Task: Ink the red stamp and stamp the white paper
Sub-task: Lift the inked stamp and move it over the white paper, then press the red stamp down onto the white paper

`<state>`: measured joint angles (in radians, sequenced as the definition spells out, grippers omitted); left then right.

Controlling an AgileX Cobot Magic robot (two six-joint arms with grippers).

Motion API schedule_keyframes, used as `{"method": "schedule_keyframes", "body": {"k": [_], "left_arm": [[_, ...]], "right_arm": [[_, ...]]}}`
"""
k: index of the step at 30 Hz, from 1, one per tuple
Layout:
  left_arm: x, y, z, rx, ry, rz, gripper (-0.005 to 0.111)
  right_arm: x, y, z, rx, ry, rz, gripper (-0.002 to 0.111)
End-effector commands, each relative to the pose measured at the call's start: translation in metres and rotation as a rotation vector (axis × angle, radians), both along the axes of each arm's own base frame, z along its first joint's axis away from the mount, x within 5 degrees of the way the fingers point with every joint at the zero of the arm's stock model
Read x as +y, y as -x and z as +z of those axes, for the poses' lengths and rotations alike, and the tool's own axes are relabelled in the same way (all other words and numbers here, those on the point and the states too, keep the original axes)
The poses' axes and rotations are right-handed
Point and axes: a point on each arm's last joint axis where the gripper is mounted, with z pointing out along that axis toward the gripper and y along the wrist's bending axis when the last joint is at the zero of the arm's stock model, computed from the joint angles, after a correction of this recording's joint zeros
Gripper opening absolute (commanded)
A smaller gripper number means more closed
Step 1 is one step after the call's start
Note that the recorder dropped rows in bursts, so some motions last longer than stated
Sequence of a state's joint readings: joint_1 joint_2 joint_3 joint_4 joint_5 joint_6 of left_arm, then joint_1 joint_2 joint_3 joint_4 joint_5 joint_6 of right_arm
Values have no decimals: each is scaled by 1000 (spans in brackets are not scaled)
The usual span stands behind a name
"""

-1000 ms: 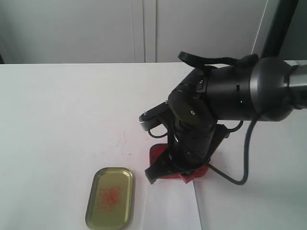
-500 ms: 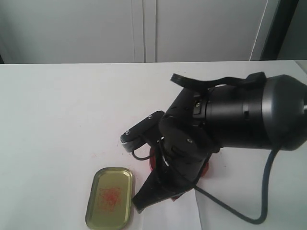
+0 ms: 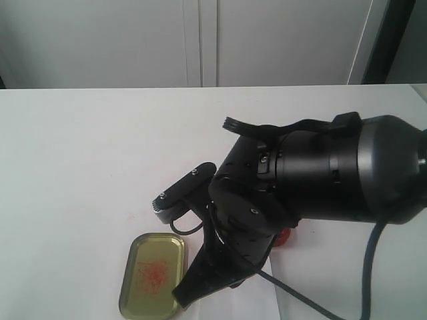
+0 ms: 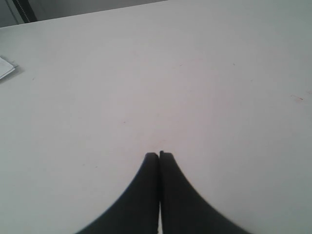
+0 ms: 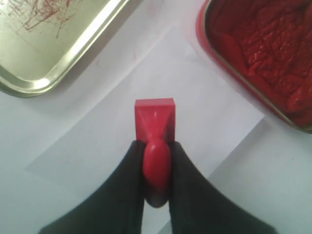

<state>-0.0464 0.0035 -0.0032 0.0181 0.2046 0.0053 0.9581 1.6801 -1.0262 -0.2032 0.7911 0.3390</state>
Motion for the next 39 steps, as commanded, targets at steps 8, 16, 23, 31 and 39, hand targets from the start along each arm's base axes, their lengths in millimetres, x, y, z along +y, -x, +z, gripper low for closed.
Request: {"method": "schedule_keyframes", "body": {"k": [8,16,23,31,39], "left_arm": [[0,0,-1,-2,-1,3,0],[0,0,-1,-2,-1,3,0],[0,0,-1,-2,-1,3,0],[0,0,-1,-2,-1,3,0],[0,0,-1,-2,-1,3,0]], "right_arm": [[2,-3,-6,-13,-8,-10,0],[5,-6,-22,15,26,-12,0],[-1,-13,-22,69,-21,-73,0],[-1,-18,-21,70,-69,-76,0],[0,-18,-25,70,-62,-61,0]]}}
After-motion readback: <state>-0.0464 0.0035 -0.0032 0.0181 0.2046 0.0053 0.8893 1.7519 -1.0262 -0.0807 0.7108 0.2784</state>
